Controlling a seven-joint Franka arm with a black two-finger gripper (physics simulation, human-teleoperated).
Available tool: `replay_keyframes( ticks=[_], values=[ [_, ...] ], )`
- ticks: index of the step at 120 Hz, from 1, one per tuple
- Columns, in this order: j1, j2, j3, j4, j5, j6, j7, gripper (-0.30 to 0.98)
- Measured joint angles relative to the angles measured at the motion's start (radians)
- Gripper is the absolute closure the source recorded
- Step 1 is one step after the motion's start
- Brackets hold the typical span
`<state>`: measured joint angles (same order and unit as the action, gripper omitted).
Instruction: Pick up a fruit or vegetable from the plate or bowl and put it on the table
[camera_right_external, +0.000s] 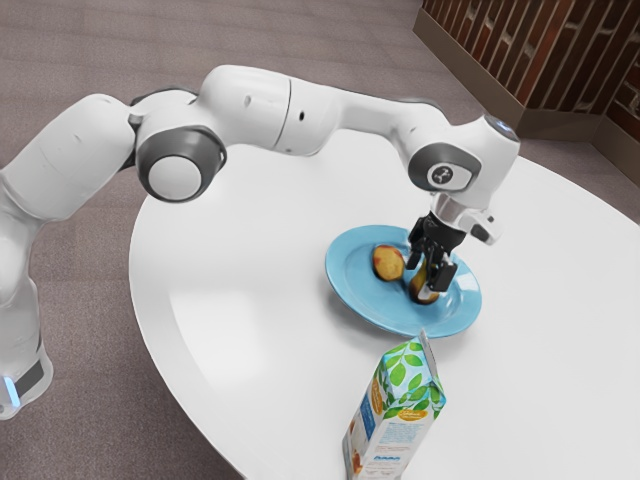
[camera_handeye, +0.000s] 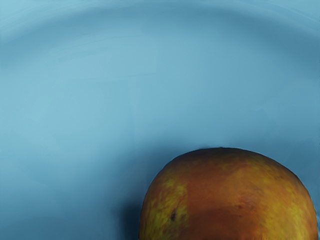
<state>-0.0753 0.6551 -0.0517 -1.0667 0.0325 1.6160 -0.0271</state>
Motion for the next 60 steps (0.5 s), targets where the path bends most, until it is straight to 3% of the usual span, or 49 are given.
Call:
replay_keyframes(
  ticks=[26, 48, 60],
  values=[
    [0.001, 0.005, 0.001, 0.000, 0.011, 0.005, -0.002, 0.56],
    [0.007, 0.003, 0.002, -0.001, 0.011, 0.006, -0.003, 0.54],
    [0.007, -0.004, 0.005, -0.001, 0.000, 0.006, -0.002, 0.40]
  ],
)
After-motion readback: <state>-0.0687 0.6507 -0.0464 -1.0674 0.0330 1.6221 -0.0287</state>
